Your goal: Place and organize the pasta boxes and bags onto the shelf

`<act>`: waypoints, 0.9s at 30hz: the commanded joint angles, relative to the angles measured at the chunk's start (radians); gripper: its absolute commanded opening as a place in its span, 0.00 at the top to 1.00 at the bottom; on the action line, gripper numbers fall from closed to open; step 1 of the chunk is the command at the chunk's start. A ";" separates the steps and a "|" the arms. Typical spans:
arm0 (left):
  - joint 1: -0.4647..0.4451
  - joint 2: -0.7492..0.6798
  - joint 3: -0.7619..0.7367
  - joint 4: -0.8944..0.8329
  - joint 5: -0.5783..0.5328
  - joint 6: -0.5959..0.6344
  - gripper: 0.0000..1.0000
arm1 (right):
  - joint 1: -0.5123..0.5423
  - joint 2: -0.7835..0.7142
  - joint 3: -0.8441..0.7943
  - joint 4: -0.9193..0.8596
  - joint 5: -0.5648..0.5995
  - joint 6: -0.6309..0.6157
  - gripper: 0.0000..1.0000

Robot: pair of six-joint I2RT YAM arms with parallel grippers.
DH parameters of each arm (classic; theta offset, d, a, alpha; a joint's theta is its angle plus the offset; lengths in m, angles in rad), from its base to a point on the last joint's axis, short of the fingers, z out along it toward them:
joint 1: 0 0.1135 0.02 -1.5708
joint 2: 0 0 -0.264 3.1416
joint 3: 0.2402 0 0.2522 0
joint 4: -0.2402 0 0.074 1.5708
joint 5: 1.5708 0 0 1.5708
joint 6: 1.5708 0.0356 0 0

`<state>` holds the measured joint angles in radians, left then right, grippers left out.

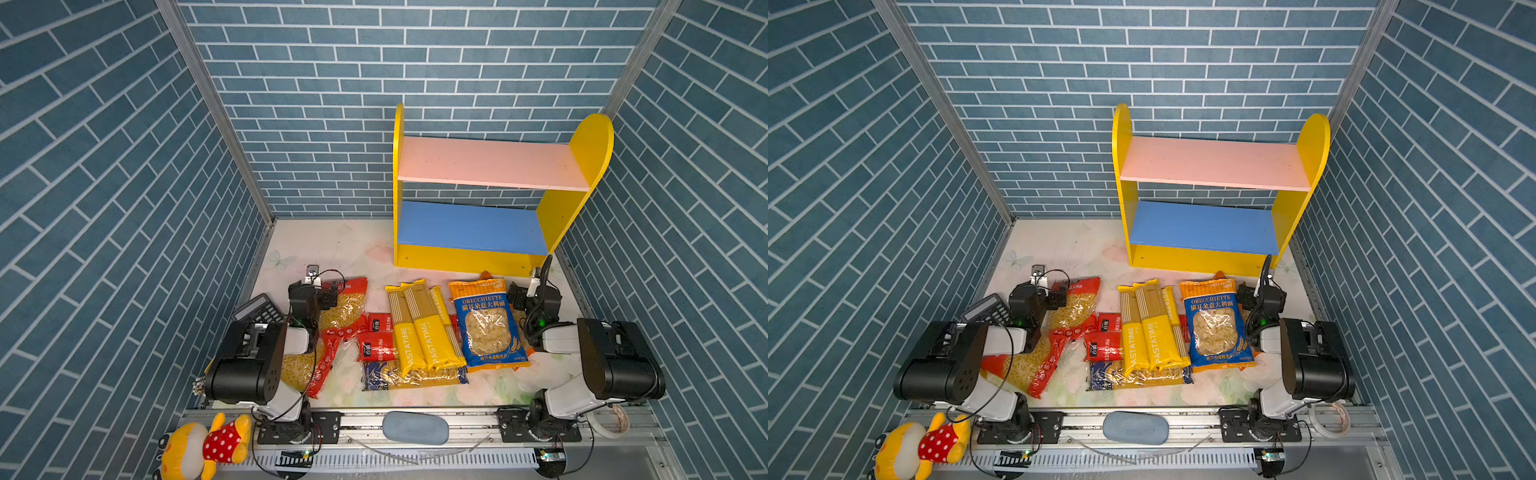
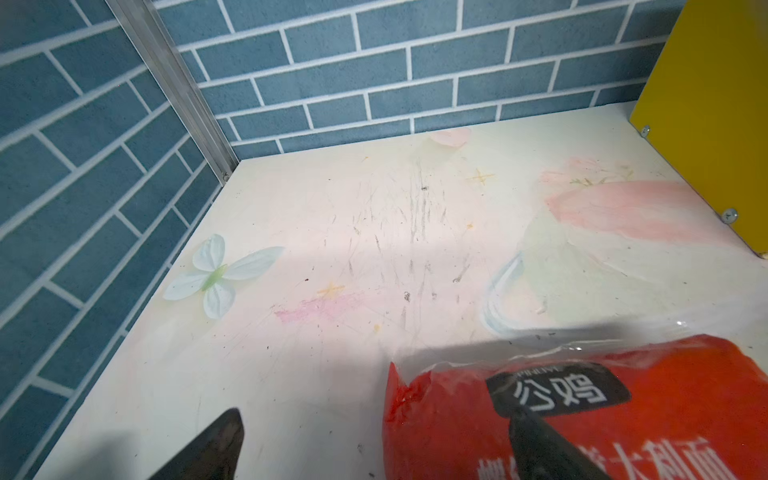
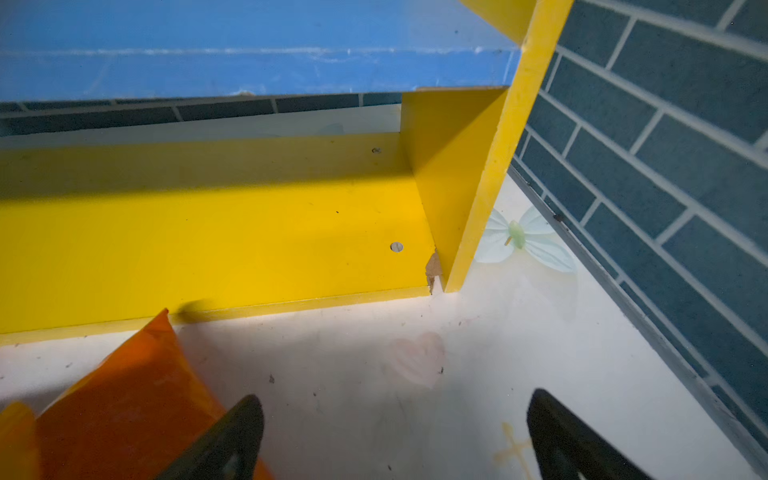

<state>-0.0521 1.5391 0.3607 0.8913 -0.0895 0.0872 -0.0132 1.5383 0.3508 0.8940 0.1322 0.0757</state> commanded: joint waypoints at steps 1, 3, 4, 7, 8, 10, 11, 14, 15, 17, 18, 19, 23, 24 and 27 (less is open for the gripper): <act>0.005 -0.006 0.016 -0.002 0.017 0.007 0.00 | -0.001 0.000 0.020 0.015 -0.026 -0.036 0.01; 0.006 -0.007 0.018 -0.003 0.019 0.006 0.00 | -0.001 -0.001 0.026 -0.001 -0.068 -0.047 0.01; 0.006 -0.009 0.015 -0.003 0.019 0.006 0.00 | -0.001 0.002 0.025 0.003 -0.070 -0.046 0.01; 0.006 -0.008 0.018 -0.003 0.019 0.006 0.00 | -0.001 0.001 0.025 0.002 -0.069 -0.048 0.01; 0.006 -0.008 0.017 -0.003 0.019 0.006 0.00 | -0.001 0.001 0.025 0.003 -0.070 -0.048 0.01; 0.006 -0.007 0.018 -0.003 0.020 0.006 0.00 | -0.001 0.001 0.026 0.002 -0.069 -0.048 0.01; 0.006 -0.008 0.017 -0.003 0.019 0.006 0.00 | -0.001 0.000 0.025 0.002 -0.070 -0.048 0.01; 0.006 -0.007 0.018 -0.003 0.020 0.006 0.00 | -0.001 0.001 0.026 0.003 -0.070 -0.048 0.01; 0.006 -0.007 0.017 -0.003 0.019 0.006 0.00 | -0.001 0.000 0.026 0.002 -0.070 -0.048 0.01; 0.006 -0.008 0.017 -0.003 0.019 0.006 0.00 | -0.001 0.000 0.026 0.003 -0.068 -0.048 0.01; 0.006 -0.007 0.018 -0.003 0.019 0.006 0.00 | -0.001 0.000 0.025 0.003 -0.069 -0.048 0.01; 0.006 -0.007 0.018 -0.003 0.019 0.006 0.00 | -0.001 0.001 0.024 0.003 -0.069 -0.048 0.01; 0.006 -0.006 0.018 -0.003 0.019 0.006 0.00 | -0.001 0.001 0.024 0.005 -0.066 -0.049 0.01; 0.006 -0.007 0.018 -0.003 0.019 0.006 0.00 | -0.001 0.000 0.024 0.005 -0.066 -0.050 0.01; 0.006 -0.007 0.018 -0.003 0.019 0.006 0.00 | -0.001 0.000 0.024 0.005 -0.067 -0.050 0.01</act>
<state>-0.0509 1.5391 0.3611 0.8906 -0.0834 0.0872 -0.0143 1.5383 0.3508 0.8944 0.0887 0.0692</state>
